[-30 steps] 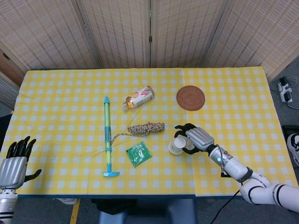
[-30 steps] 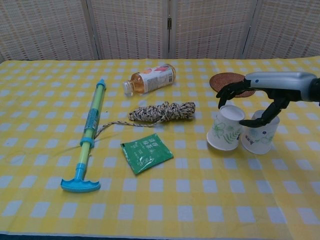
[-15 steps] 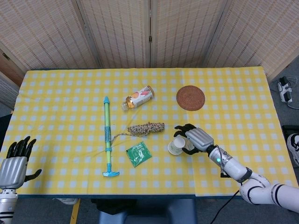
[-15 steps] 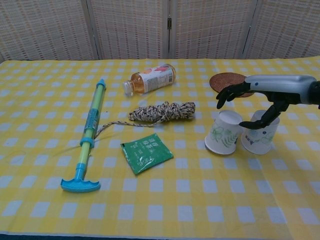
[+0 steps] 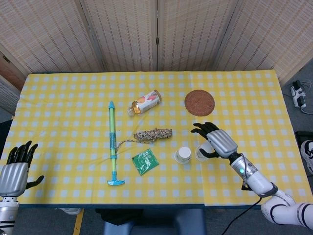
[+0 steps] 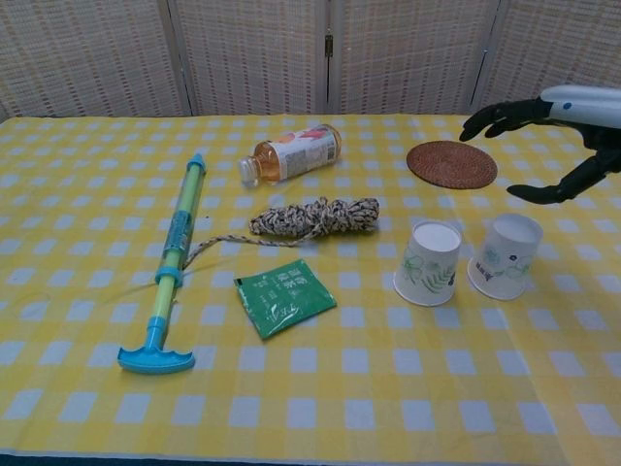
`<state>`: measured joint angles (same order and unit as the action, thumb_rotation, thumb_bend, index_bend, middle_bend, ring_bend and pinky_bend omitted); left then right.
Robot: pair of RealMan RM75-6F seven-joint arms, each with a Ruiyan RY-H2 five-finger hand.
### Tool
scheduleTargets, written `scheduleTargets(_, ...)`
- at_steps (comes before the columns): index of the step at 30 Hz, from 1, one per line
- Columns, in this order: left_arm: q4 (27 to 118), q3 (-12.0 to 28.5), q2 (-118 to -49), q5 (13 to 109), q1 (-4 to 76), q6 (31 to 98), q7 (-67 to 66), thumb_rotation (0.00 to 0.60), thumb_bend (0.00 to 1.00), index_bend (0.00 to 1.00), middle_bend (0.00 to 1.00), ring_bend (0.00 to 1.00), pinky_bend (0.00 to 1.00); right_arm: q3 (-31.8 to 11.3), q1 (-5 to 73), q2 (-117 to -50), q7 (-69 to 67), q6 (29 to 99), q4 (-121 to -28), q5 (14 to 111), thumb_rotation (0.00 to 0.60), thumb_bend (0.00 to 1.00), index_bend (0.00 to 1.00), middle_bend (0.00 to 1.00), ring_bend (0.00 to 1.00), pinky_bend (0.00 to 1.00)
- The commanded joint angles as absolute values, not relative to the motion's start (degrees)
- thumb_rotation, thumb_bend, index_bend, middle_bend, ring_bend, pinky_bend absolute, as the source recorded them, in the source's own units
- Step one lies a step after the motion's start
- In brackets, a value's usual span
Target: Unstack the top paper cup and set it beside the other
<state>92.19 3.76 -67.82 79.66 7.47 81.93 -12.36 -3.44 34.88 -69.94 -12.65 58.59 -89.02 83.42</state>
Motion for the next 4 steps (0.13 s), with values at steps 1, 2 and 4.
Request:
scheduleTargets(1, 92.0, 3.9, -68.0, 80.1, 7.4, 82.4, -12.0, 0.600, 0.23, 0.02, 0.00, 0.00, 0.00, -4.0, 27.1, -67.5, -5.0, 69.7, -91.6, 80.7, 0.600, 0.43, 0.21, 0.11, 0.13, 0.08)
scheduleTargets(2, 92.0, 3.9, -68.0, 80.2, 7.4, 82.4, -12.0, 0.600, 0.23, 0.02, 0.00, 0.00, 0.00, -3.9, 25.9, -67.1, -4.7, 71.3, -92.0, 80.5, 0.600, 0.43, 0.21, 0.11, 0.13, 0.08)
scheduleTargets(4, 92.1, 4.0, -68.0, 80.4, 7.5, 82.6, -12.0, 0.600, 0.23, 0.02, 0.00, 0.00, 0.00, -3.5, 23.7, -66.2, -4.7, 73.9, -92.8, 80.3, 0.600, 0.43, 0.21, 0.10, 0.13, 0.08)
